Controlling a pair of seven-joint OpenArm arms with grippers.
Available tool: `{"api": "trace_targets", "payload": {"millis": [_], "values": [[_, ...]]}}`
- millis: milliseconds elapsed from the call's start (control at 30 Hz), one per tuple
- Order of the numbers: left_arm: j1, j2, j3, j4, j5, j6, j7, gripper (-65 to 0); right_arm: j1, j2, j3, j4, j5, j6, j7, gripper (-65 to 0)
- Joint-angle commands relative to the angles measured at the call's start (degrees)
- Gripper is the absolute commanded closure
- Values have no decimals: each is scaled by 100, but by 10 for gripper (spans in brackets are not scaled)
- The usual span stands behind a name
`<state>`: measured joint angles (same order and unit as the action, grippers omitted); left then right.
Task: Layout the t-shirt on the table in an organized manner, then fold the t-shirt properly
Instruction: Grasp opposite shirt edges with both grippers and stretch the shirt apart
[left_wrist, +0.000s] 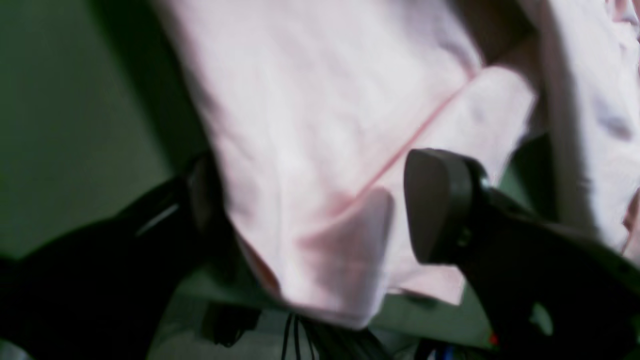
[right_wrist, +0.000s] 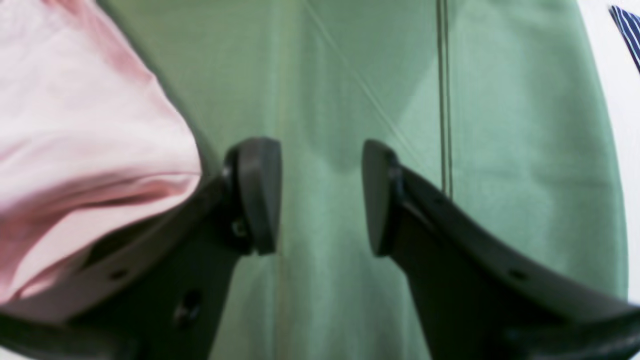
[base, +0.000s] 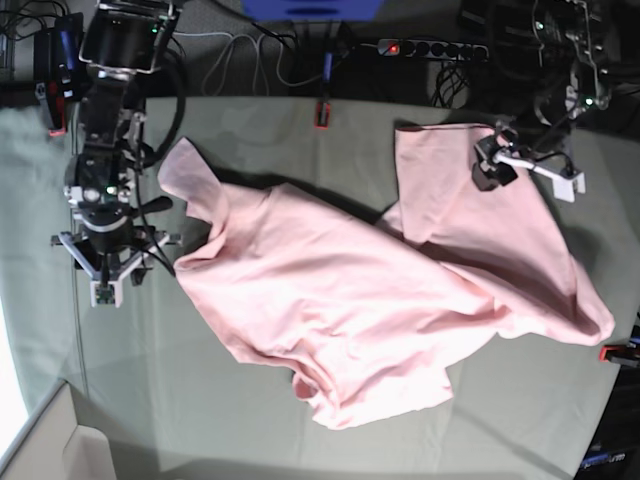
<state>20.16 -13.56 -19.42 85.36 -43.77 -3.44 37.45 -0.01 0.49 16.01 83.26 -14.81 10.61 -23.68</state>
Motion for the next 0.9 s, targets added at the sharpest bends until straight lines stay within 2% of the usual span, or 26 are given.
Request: {"api": "trace_targets", "payload": {"millis": [0, 100, 133, 200, 300, 367, 400, 467, 667, 867], "values": [[-34, -72, -49, -22, -41, -65, -57, -494, 85, 43, 3, 118, -18, -28, 157, -273], [-166, -72, -32, -163, -50, -100, -48, -472, 85, 26, 3, 118, -18, -28, 148, -273], [-219, -64, 4, -198, -50, -100, -40, -427, 85, 26, 3, 118, -18, -28, 148, -273], [-245, -28, 109, -198, -50, -100, -48, -289, 85, 26, -5, 118, -18, -28, 157, -273], [-254, -2, 127, -198, -41, -100, -48, 0, 85, -18, -5, 118, -18, -28, 157, -277], [-306, -20, 118, -198, -41, -91, -22, 0, 85, -27, -23, 118, -18, -28, 157, -278], [-306, -28, 118, -198, -41, -91, -48, -29, 85, -45, -58, 118, -18, -28, 166, -278], [-306, -90, 21, -198, -41, -91, -48, -3, 85, -45, -208, 118, -18, -28, 166, -278], [-377, -354, -937, -198, -41, -91, -13, -1, 155, -18, -832, -23, -18, -28, 166, -280], [-658, -758, -1385, -198, -41, -91, -13, -1, 753, -36, -1412, -770, -18, -28, 157, -346]]}}
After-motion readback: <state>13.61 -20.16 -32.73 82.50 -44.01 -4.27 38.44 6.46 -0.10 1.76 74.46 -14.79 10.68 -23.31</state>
